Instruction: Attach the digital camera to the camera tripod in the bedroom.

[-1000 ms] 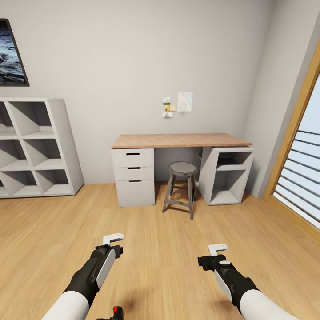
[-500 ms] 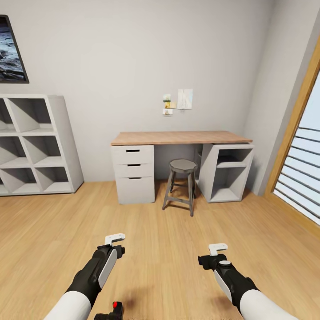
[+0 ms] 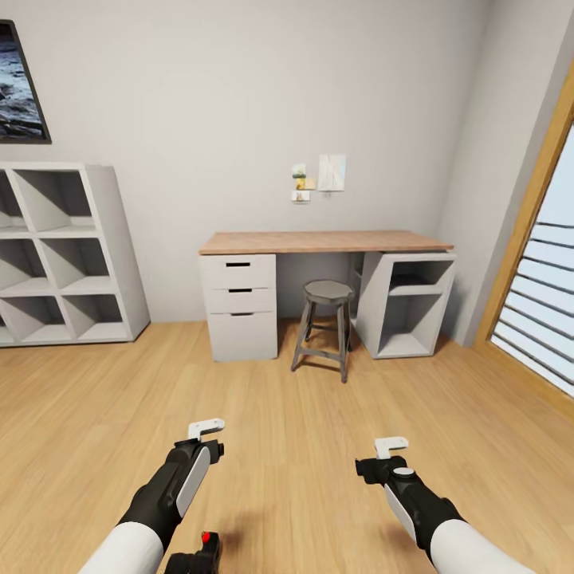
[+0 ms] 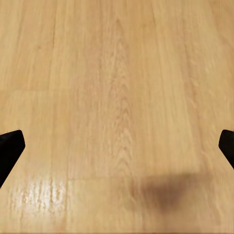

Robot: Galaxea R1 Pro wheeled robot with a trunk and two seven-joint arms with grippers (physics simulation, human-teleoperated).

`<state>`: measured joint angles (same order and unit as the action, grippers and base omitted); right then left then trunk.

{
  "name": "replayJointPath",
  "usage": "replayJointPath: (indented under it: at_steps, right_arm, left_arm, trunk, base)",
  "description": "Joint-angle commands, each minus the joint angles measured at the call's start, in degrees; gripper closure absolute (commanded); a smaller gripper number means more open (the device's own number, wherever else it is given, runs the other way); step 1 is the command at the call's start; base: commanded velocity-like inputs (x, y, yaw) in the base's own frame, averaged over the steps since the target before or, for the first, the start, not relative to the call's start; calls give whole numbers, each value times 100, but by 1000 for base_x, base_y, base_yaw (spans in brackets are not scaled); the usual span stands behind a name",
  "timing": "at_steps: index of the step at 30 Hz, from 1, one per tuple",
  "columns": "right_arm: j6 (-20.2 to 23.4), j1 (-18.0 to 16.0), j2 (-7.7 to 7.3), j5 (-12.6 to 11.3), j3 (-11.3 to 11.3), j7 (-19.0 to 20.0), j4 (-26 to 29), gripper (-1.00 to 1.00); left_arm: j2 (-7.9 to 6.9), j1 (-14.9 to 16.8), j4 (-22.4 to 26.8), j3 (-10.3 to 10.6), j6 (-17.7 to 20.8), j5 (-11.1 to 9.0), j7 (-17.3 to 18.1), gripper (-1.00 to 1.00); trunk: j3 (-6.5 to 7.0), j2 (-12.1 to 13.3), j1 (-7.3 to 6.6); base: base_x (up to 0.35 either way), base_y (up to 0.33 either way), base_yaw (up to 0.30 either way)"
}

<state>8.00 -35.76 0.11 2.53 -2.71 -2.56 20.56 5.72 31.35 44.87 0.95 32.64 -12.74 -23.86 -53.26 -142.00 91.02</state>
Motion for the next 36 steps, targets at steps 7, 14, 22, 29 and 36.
replayJointPath:
  at_steps: [7, 14, 22, 29, 36]
  right_arm:
    - [38, -1, -6, 28, -28, -25, 8, -100]
    - [33, -1, -22, 23, -28, 10, 38, -100]
    - [299, -1, -258, -135, 233, 69, 841, -100]
    - [2305, -1, -999, -999, 1110, 959, 2175, -100]
    - [2705, -1, -1109, -1043, 1156, 1982, 2233, -100]
  left_arm:
    - [-1, 2, 7, 10, 14, -62, -48, -100]
    - [-1, 2, 10, 10, 12, -57, -48, -100]
    - [6, 2, 20, 10, 11, -37, -55, -100]
    - [8, 2, 35, 12, 6, -36, -55, -100]
    - [8, 2, 68, 11, 6, -43, -57, -100]
  trunk:
    - [-149, -130, 75]
    - [-304, -139, 94]
    - [-481, -150, 114]
    - [-636, -159, 132]
    - [-791, -168, 150]
  base:
    - [0, 0, 0]
    - [0, 0, 0]
    - [0, 0, 0]
    - [0, 0, 0]
    - [0, 0, 0]
